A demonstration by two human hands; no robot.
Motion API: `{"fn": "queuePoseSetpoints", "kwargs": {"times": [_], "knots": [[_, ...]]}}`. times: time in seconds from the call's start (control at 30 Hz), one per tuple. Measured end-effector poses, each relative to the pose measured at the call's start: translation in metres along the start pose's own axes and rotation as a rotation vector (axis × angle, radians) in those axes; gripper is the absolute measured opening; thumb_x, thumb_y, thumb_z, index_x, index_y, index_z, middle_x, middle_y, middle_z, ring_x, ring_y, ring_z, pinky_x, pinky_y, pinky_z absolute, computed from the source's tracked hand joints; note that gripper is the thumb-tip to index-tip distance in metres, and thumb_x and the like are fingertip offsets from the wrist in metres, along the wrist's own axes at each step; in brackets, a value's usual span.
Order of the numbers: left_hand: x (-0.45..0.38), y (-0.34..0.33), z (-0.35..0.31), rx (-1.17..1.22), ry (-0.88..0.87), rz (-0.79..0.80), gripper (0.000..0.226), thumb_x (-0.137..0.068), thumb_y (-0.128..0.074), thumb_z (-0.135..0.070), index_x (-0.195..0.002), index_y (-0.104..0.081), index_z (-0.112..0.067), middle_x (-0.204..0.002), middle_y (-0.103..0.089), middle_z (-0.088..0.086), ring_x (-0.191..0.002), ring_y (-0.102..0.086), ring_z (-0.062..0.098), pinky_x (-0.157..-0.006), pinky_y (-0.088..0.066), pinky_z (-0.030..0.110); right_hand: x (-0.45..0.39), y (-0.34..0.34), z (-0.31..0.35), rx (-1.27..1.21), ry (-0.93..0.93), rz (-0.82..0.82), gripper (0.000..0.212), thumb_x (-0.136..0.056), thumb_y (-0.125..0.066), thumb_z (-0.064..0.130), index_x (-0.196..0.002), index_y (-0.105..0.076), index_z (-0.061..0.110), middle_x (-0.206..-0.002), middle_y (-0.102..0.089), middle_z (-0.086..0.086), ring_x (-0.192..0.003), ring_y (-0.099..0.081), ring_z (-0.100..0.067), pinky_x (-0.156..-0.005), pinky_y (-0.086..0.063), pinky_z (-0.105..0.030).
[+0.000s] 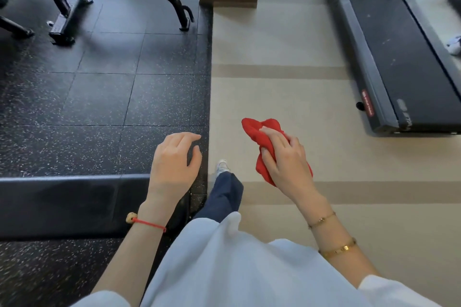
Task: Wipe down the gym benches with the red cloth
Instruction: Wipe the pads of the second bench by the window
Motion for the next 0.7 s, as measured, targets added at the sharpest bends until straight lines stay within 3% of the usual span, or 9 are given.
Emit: {"fn": "queuePoseSetpoints", "kwargs": {"times": [0.37,0.7], "knots": [[-0.208,0.005,0.057,-0.109,-0.013,-0.118,0.021,-0.088,-0.065,-0.005,-0.108,-0.07,-0.009,-0.109,-0.071,0.003,-0.104,-0.065,0.025,-0.092,-0.051,0.042,-0.25,-0.008,0.029,-0.016,0.137,0.013,0.039,-0.1,-0.044,0.027,-0.138,-0.042,0.032,-0.144,-0.047,0.014,-0.12,-0.044,-0.026,-0.104,-0.036,-0.044],[-0.364,0.028,0.123,-0.143,0.089,-0.132,0.022,-0.092,-0.063,-0.011,-0.113,-0.069,-0.012,-0.116,-0.069,0.003,-0.111,-0.063,0.024,-0.1,-0.048,0.044,-0.439,-0.03,0.082,-0.055,0.219,0.048,0.038,-0.099,-0.046,0.027,-0.137,-0.044,0.03,-0.141,-0.052,0.007,-0.122,-0.044,-0.027,-0.106,-0.036,-0.046]]}}
Point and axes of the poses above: each hand's wrist, its own x-axis away from the middle knuckle, its own y-axis out of the back of the hand, z = x × y, the point moved 2 cm from there along -x, towards the middle knuckle
